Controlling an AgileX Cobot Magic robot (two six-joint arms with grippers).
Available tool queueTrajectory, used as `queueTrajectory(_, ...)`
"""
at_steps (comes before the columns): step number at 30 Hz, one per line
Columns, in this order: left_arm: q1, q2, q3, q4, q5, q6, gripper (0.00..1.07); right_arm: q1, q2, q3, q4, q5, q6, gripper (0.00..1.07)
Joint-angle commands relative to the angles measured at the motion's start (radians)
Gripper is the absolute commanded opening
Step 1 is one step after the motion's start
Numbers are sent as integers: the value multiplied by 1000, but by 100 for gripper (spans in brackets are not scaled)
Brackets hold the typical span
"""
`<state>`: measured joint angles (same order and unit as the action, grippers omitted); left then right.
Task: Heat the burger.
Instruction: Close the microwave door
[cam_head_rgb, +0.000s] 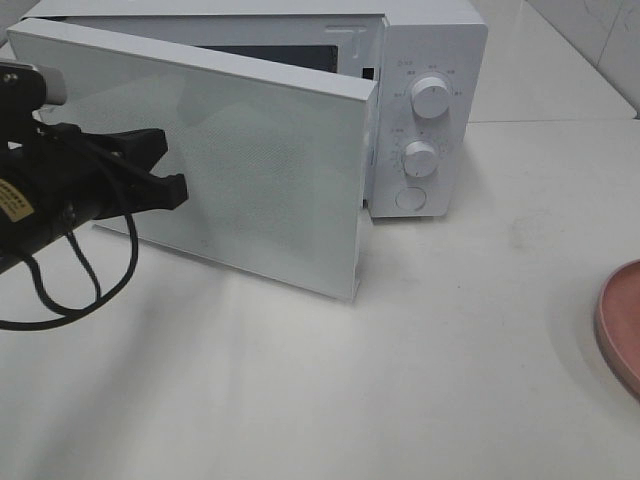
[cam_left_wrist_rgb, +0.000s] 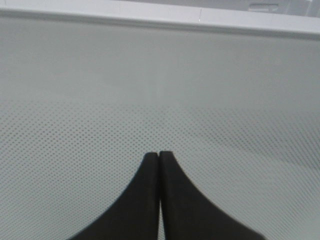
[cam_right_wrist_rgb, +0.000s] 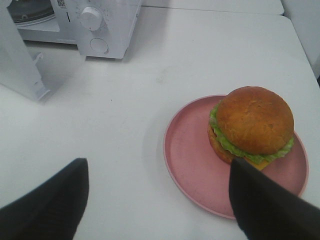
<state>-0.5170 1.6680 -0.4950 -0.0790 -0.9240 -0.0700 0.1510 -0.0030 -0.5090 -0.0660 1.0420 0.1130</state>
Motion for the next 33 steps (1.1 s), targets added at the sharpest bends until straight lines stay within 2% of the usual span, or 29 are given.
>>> queueTrajectory(1, -64, 26, -59, -131, 5, 70, 0, -7, -27, 2, 1, -7, -9, 75)
queueTrajectory(6, -114, 68, -122, -206, 18, 105, 0, -7, -27, 2, 1, -7, -9, 75)
queueTrajectory(14, -152, 142, -247, -228, 65, 115, 0, -7, -27, 2, 1, -7, -9, 75)
queueTrajectory(21, -160, 197, -334, -246, 72, 115, 0, -7, -27, 2, 1, -7, -9, 75)
queueTrajectory(23, -160, 228, -398, -253, 112, 115, 0, -7, -27, 2, 1, -7, -9, 75)
queueTrajectory(26, -160, 234, -415, -253, 131, 115, 0, -7, -27, 2, 1, -7, -9, 75)
queueTrajectory(28, -160, 265, -479, -253, 149, 121, 0, -7, -27, 2, 1, -7, -9, 75)
queueTrajectory(31, -160, 275, -492, -254, 154, 123, 0, -7, -27, 2, 1, -7, -9, 75)
queueTrajectory(33, -160, 314, -558, -269, 178, 153, 0, -7, -27, 2, 1, -7, -9, 75)
